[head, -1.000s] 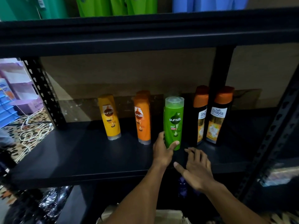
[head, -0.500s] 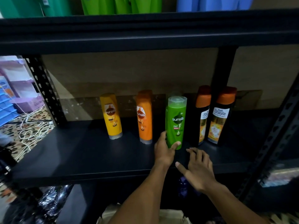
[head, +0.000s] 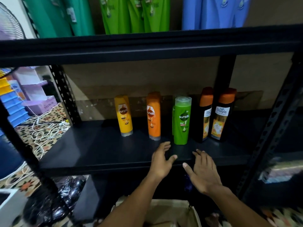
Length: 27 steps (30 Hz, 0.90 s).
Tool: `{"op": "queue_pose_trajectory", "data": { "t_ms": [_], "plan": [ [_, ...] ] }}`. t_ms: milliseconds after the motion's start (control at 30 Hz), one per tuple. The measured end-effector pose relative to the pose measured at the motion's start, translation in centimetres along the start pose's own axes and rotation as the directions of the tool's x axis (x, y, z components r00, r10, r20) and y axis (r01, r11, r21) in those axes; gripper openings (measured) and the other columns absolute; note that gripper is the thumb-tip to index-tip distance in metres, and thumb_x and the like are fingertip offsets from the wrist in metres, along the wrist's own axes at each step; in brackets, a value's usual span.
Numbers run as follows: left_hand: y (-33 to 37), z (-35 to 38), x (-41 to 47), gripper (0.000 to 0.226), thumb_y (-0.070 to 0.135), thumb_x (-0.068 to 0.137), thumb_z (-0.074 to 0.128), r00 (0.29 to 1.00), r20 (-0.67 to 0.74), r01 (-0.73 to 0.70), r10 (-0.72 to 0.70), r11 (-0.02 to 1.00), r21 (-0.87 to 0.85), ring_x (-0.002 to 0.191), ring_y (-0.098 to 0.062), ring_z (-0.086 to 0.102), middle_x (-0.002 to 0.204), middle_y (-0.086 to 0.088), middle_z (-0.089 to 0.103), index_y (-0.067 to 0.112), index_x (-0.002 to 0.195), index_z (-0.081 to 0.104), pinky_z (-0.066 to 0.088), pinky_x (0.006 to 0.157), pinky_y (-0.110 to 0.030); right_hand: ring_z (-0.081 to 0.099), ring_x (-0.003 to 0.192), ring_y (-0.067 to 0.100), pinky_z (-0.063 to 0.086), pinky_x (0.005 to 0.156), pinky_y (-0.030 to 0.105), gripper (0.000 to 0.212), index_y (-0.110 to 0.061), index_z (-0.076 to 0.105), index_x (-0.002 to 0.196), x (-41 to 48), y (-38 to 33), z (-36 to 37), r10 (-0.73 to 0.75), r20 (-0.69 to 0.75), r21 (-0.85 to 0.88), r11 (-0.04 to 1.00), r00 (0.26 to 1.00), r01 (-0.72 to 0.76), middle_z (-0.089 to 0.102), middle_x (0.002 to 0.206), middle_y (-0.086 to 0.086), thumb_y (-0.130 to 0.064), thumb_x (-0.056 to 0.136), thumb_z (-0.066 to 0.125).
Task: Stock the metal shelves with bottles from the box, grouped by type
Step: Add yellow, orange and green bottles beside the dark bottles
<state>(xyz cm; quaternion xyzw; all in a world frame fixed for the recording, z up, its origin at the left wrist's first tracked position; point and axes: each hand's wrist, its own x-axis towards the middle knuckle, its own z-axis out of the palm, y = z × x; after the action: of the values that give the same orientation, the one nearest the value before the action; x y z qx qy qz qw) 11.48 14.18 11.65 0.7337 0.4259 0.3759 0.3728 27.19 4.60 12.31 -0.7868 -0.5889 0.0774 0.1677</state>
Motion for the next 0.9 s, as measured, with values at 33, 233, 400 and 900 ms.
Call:
{"op": "queue_pose_trajectory", "data": {
  "t_ms": [33,233,400,900],
  "plan": [
    [0.0,-0.5,-1.3,0.057,0.019,0.093,0.074,0.999,0.007,-0.032,0.032,0.999,0.021,0.131,-0.003,0.052,0.142,0.006,0.058,0.018,0.144,0.05,0.038,0.104,-0.013,-0.006,0.153,0.02,0.005,0.125,0.037,0.075,-0.016,0.012,0.158,-0.7,0.0,0.4,-0.012,-0.017,0.044,0.999,1.0,0.012,0.003,0.167,0.001,-0.061,0.101,0.03],
    [-1.0,-4.2,-8.4,0.045,0.022,0.093,0.074,0.988,0.041,-0.151,0.147,0.982,0.115,0.125,0.008,0.052,0.132,0.022,0.061,0.028,0.135,0.059,0.039,0.1,-0.007,0.006,0.149,0.017,0.024,0.121,0.038,0.068,-0.024,0.019,0.156,-5.0,-0.1,2.6,-0.069,-0.071,0.171,0.982,0.995,0.08,0.014,0.161,-0.006,-0.056,0.1,0.041],
    [-3.2,-6.6,-12.4,0.045,0.023,0.088,0.078,0.995,0.02,-0.103,0.101,0.981,0.163,0.12,0.007,0.054,0.126,0.024,0.062,0.036,0.129,0.062,0.038,0.095,-0.004,0.018,0.136,0.013,0.034,0.111,0.034,0.06,-0.031,0.022,0.152,-7.9,-1.6,4.3,-0.057,-0.052,0.222,0.973,0.997,0.067,0.024,0.149,-0.008,-0.052,0.1,0.044],
    [-12.0,-6.9,-22.5,0.045,0.012,0.082,0.083,0.982,0.013,0.181,-0.187,0.963,0.198,0.11,-0.004,0.06,0.119,0.007,0.065,0.019,0.123,0.067,0.046,0.099,-0.017,0.018,0.145,0.037,0.008,0.122,0.045,0.069,-0.01,0.024,0.153,-13.9,-3.1,13.2,0.021,0.246,0.123,0.991,0.969,-0.052,0.027,0.155,0.017,-0.052,0.1,0.039]
  ]
}}
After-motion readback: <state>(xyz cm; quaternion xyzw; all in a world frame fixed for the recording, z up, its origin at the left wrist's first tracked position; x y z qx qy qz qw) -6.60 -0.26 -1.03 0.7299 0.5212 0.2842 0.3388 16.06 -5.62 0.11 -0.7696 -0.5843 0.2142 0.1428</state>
